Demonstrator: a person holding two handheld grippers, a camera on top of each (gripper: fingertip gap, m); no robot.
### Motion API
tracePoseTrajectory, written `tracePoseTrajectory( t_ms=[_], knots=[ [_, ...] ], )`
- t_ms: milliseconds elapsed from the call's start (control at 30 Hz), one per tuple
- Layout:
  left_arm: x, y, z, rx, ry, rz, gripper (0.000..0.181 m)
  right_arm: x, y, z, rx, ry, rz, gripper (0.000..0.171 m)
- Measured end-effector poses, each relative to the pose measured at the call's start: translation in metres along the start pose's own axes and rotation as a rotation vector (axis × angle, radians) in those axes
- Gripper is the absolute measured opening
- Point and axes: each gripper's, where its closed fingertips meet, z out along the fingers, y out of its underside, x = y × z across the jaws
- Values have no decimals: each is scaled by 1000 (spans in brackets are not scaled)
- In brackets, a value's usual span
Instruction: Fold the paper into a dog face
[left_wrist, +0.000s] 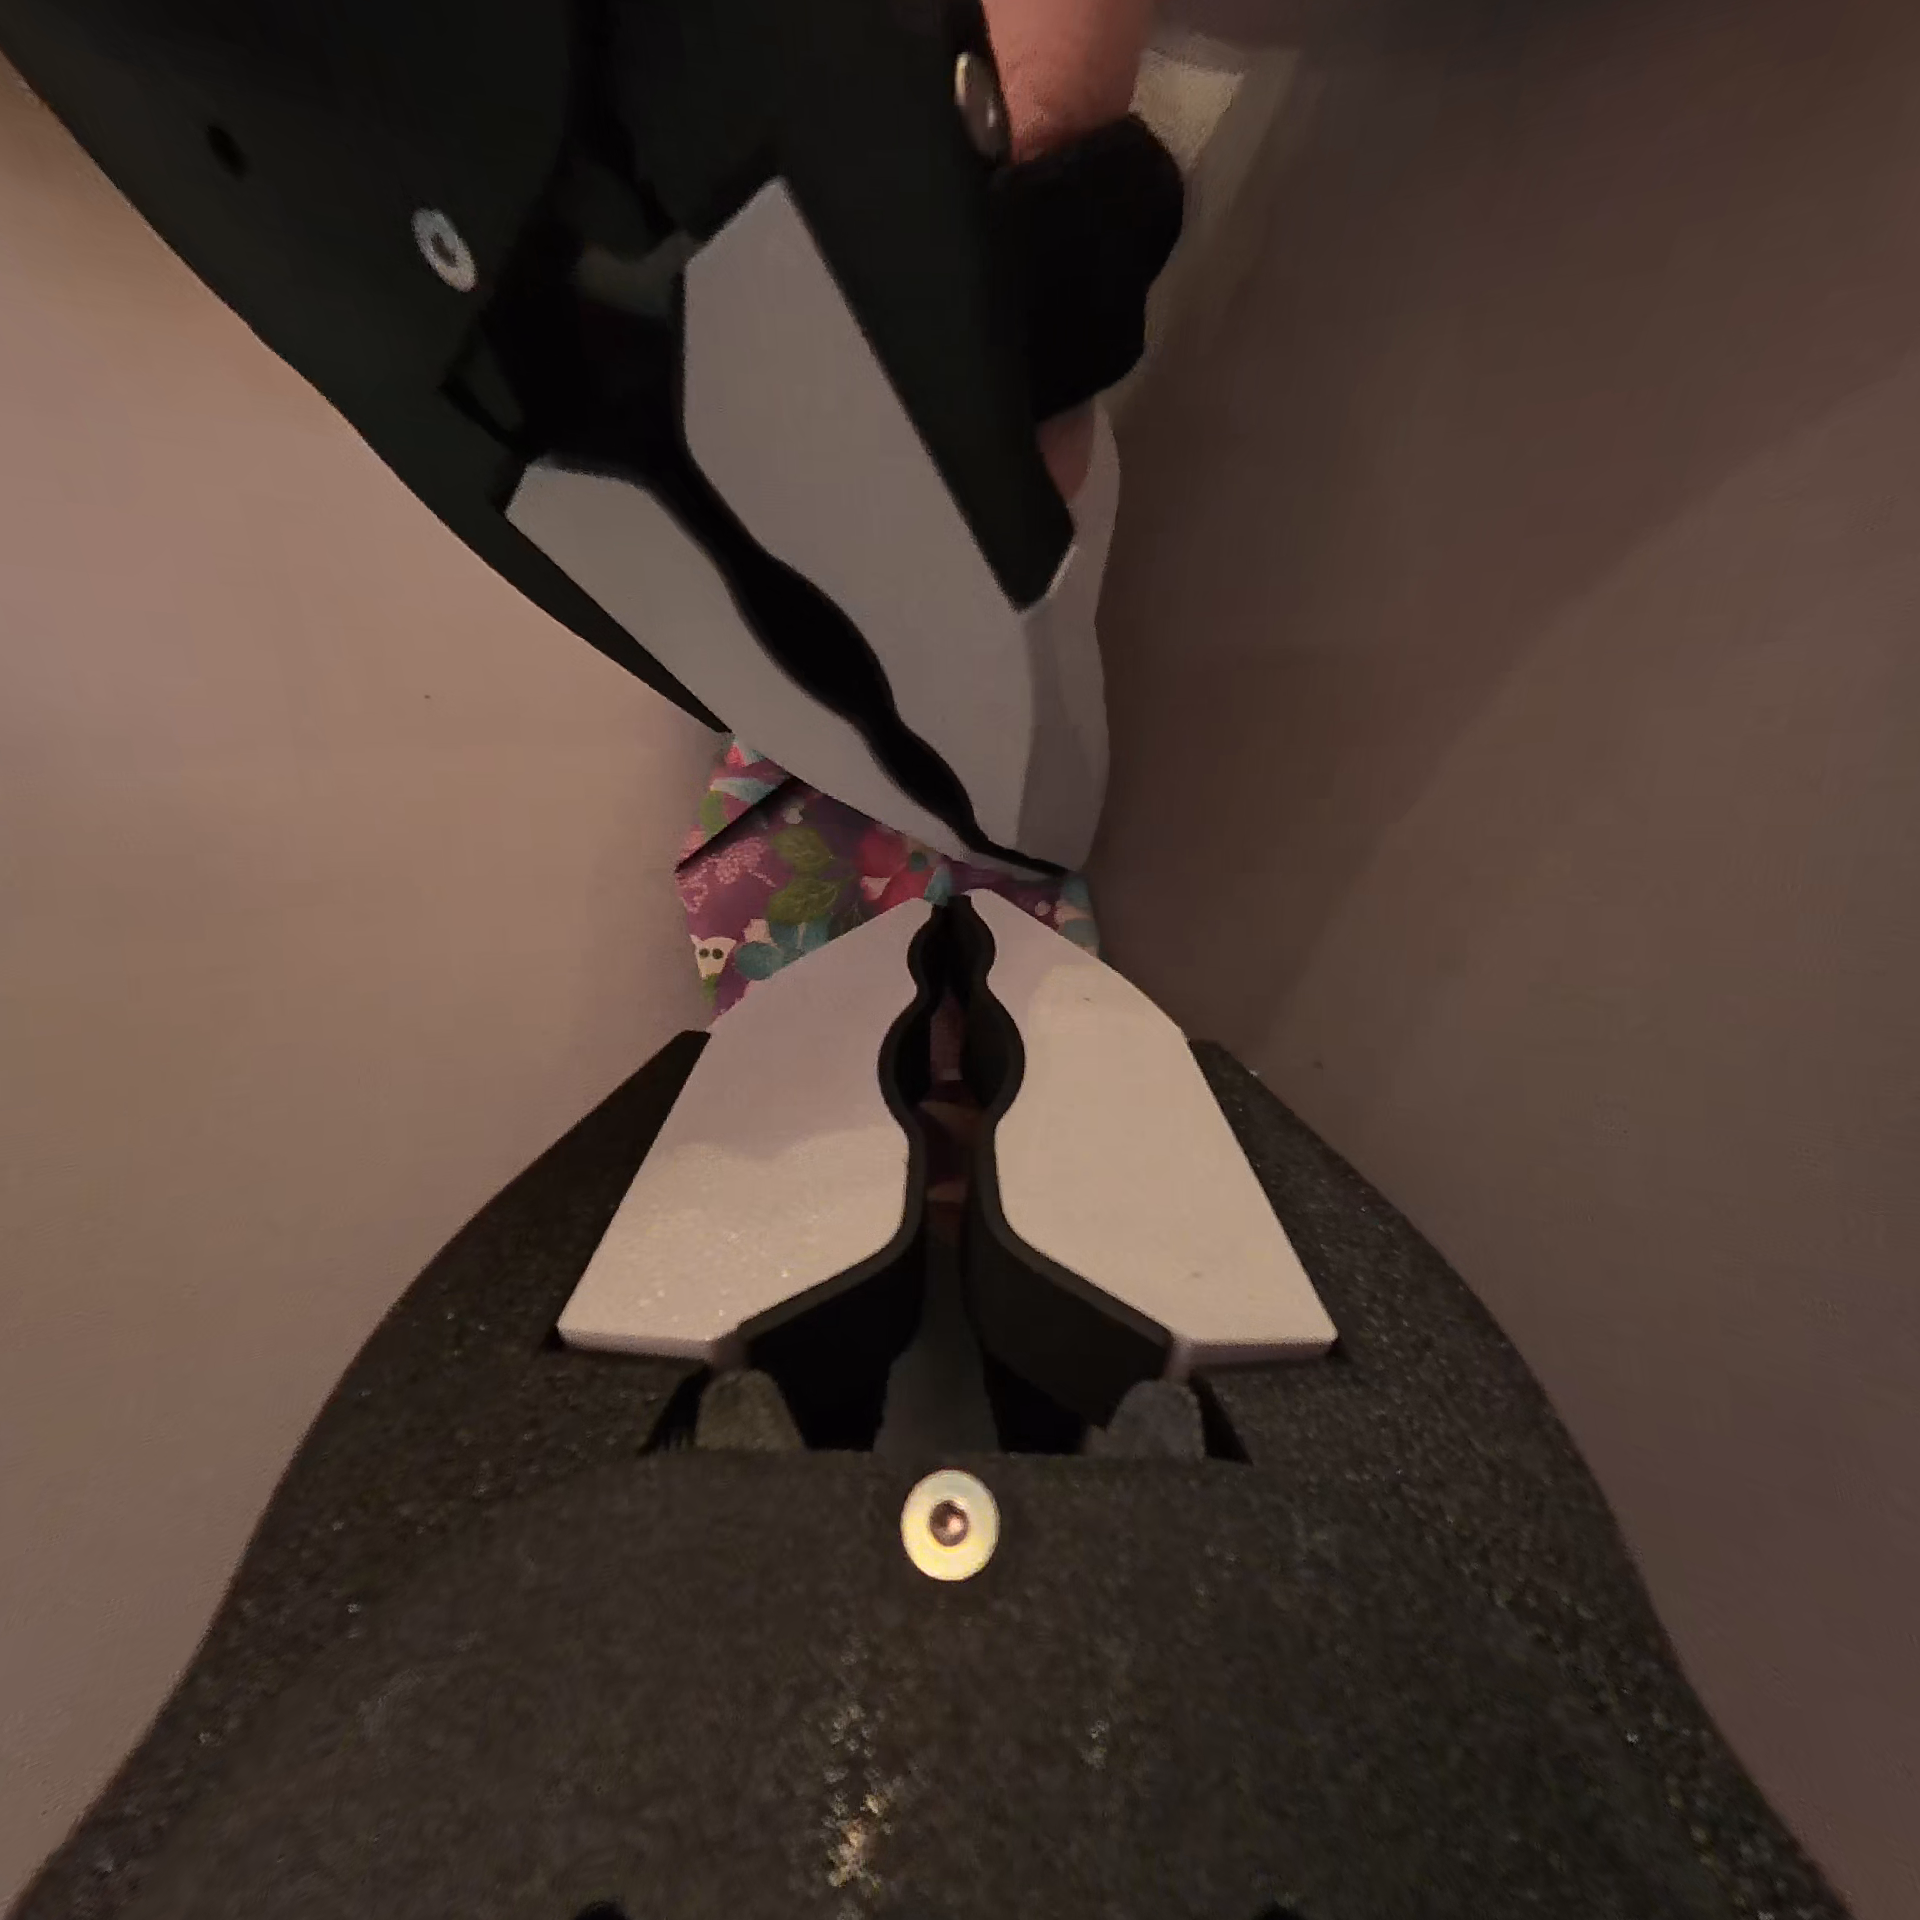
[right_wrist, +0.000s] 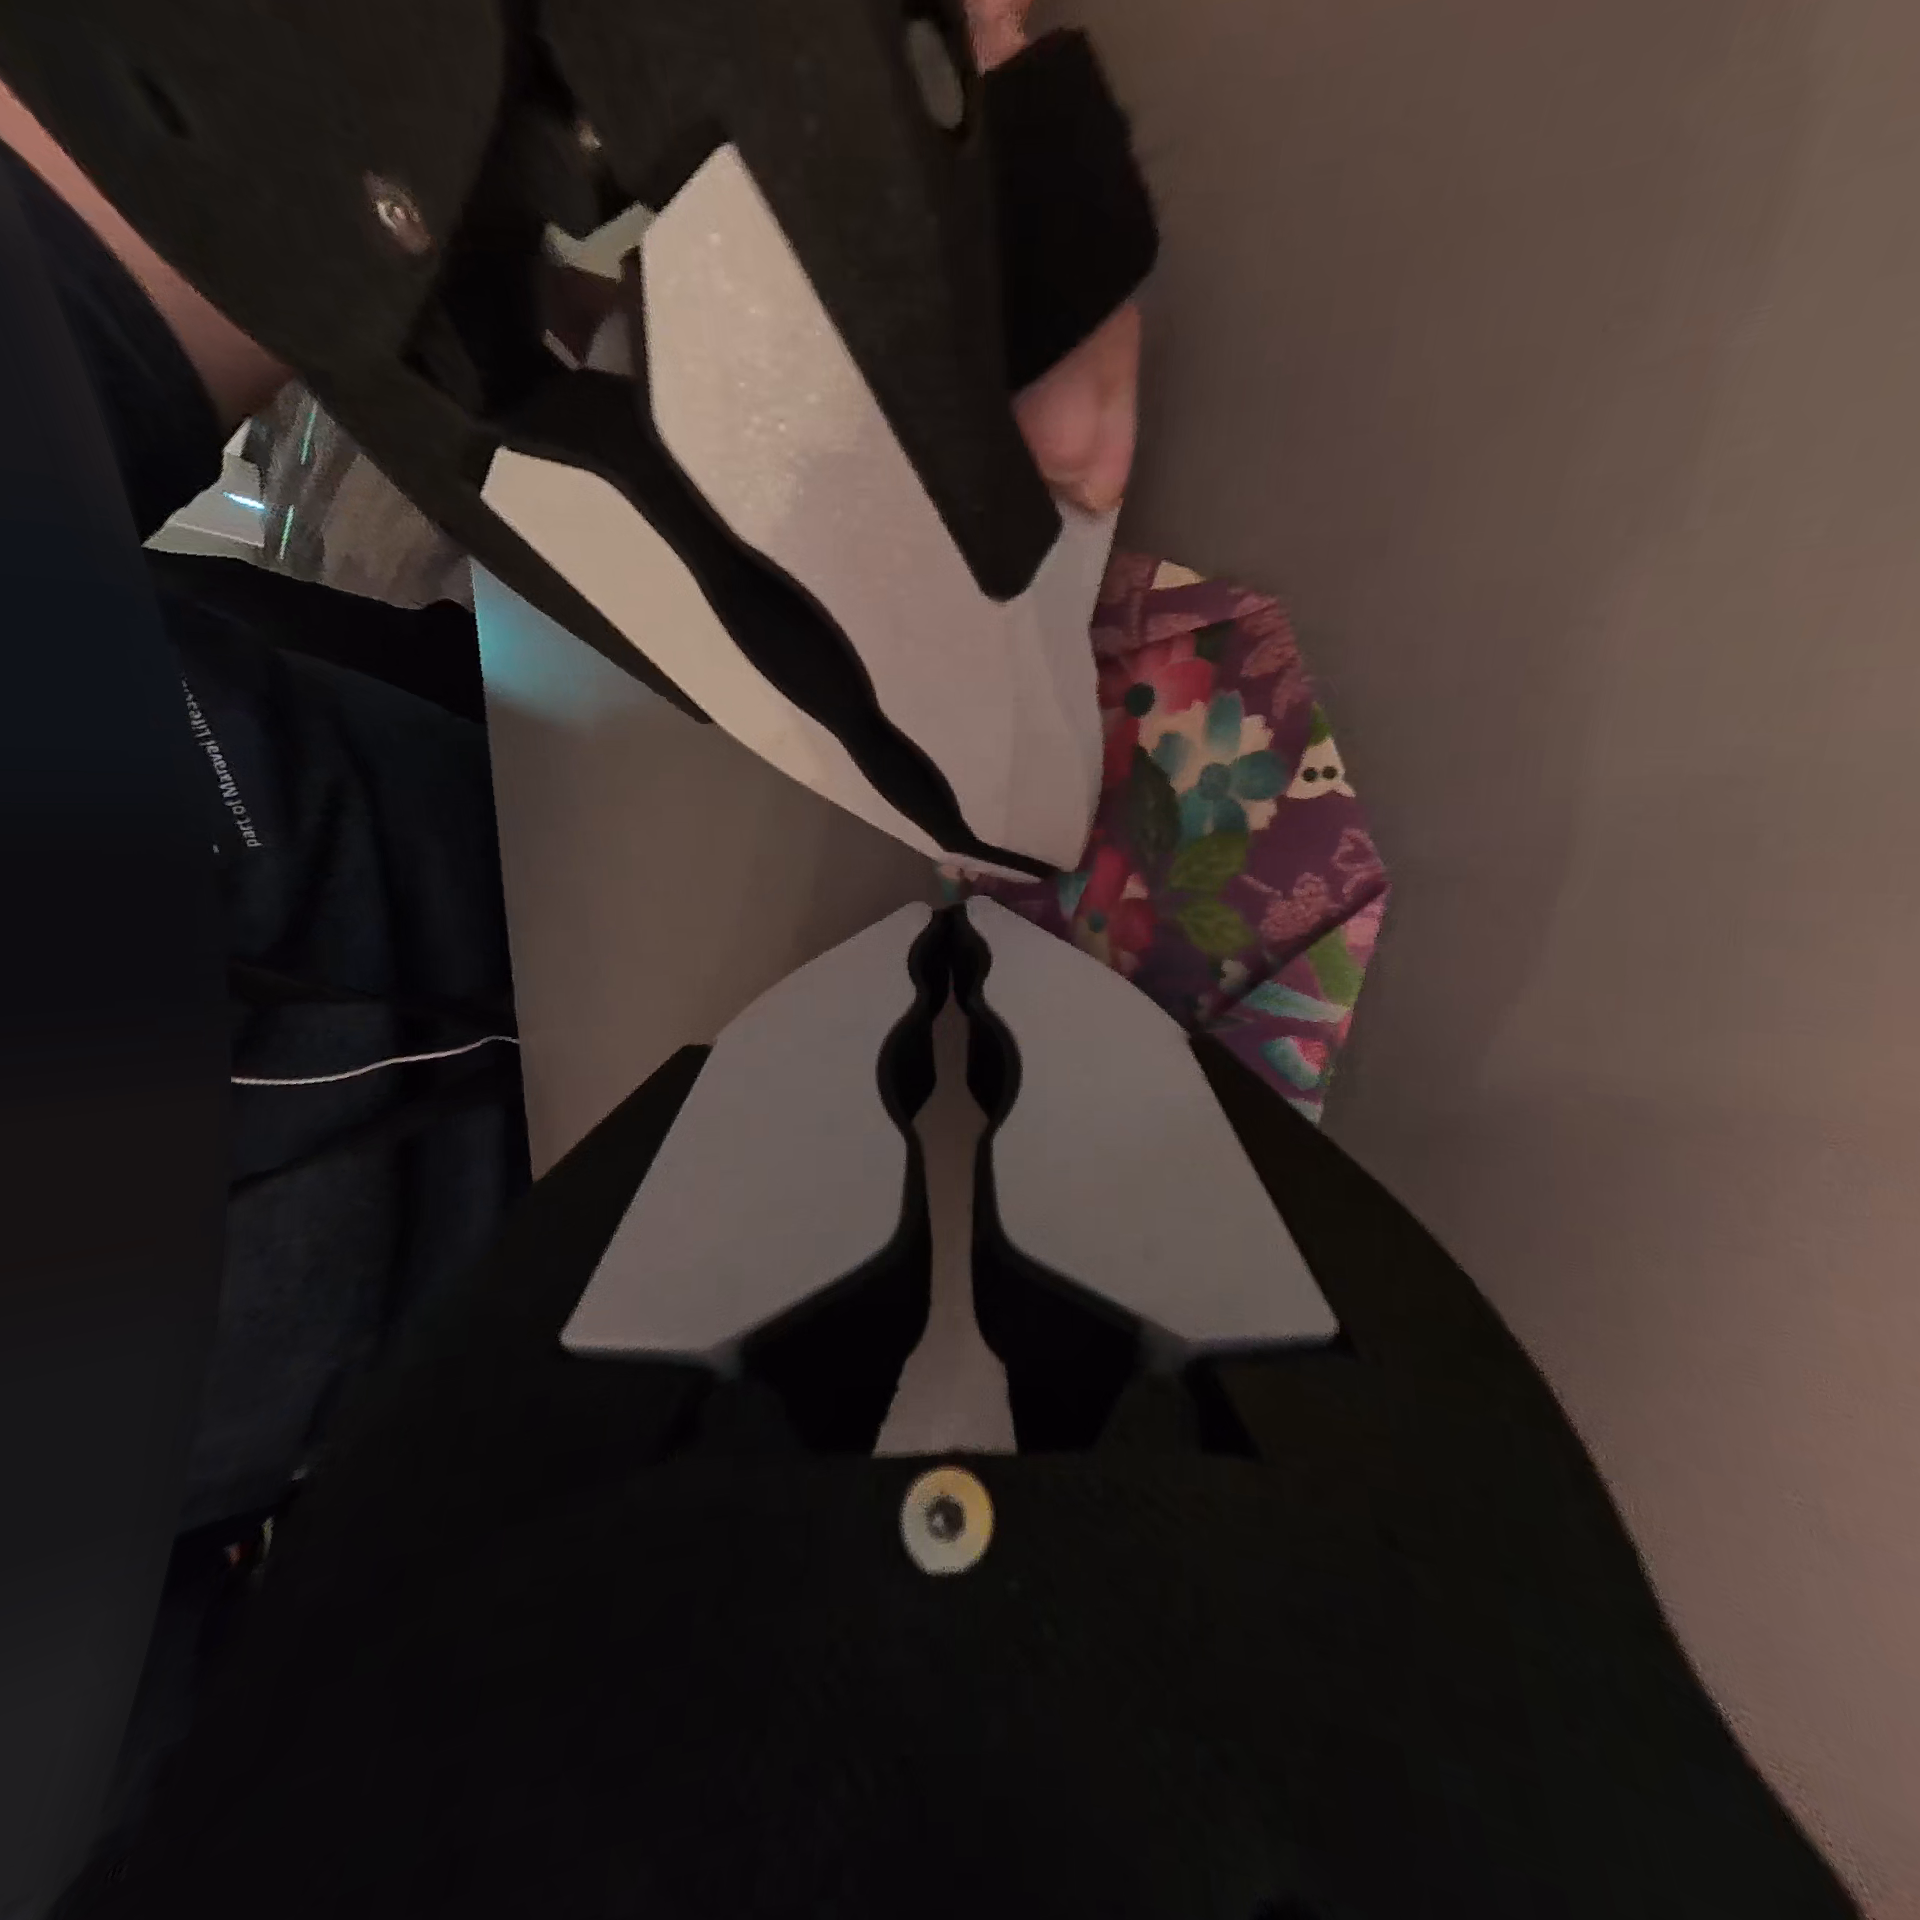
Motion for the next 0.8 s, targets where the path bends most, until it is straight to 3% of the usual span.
tracePoseTrajectory(
  t_ms=[33, 400, 533, 800],
  knots=[
    [0, 0, 0, -1, -1, 2, 0, 0, 0, 1, -8, 0, -3, 2],
    [0, 0, 0, 17, 0, -5, 0, 2, 2, 3, -24, 99, -63, 2],
    [0, 0, 0, 16, 0, 0, 1, -11, -3, 1, 23, -72, 54, 2],
    [0, 0, 0, 12, 4, 4, 0, -1, 7, 1, -64, -68, 94, 2]
  ],
)
